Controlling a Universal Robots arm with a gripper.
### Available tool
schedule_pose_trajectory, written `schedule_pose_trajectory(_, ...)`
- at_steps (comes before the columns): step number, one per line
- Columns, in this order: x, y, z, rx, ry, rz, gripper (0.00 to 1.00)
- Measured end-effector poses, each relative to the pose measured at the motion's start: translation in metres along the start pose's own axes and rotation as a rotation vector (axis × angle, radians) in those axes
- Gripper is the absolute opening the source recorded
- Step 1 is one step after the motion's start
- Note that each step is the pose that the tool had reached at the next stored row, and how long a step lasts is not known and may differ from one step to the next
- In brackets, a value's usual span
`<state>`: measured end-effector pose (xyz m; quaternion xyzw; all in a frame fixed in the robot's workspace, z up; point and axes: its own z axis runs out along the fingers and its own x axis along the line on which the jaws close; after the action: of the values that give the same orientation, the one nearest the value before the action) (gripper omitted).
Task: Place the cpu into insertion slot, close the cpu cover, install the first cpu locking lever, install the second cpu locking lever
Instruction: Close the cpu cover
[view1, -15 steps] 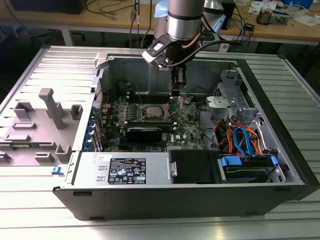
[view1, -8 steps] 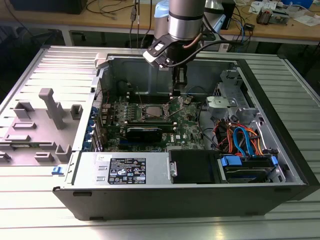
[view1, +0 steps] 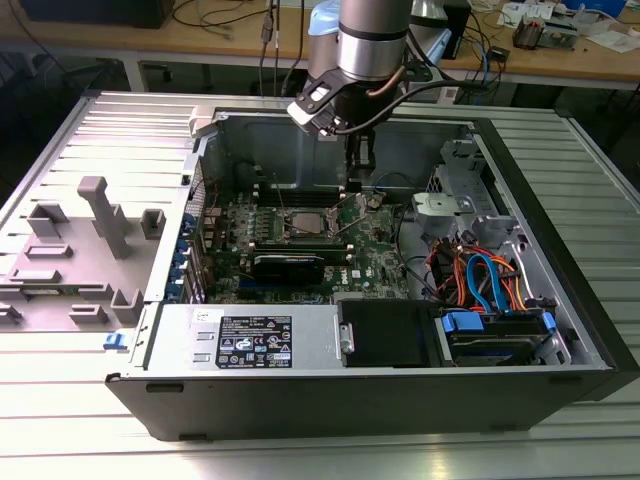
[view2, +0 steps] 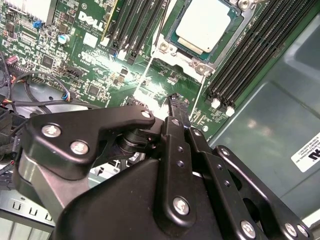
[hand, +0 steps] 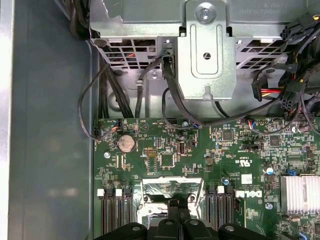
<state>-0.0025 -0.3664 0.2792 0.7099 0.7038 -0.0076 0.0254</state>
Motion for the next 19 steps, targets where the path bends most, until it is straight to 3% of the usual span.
schedule_pose_trajectory(19, 0.0000, 0.0058, 0.0001, 0.0000, 0.0000, 0.000, 0.11)
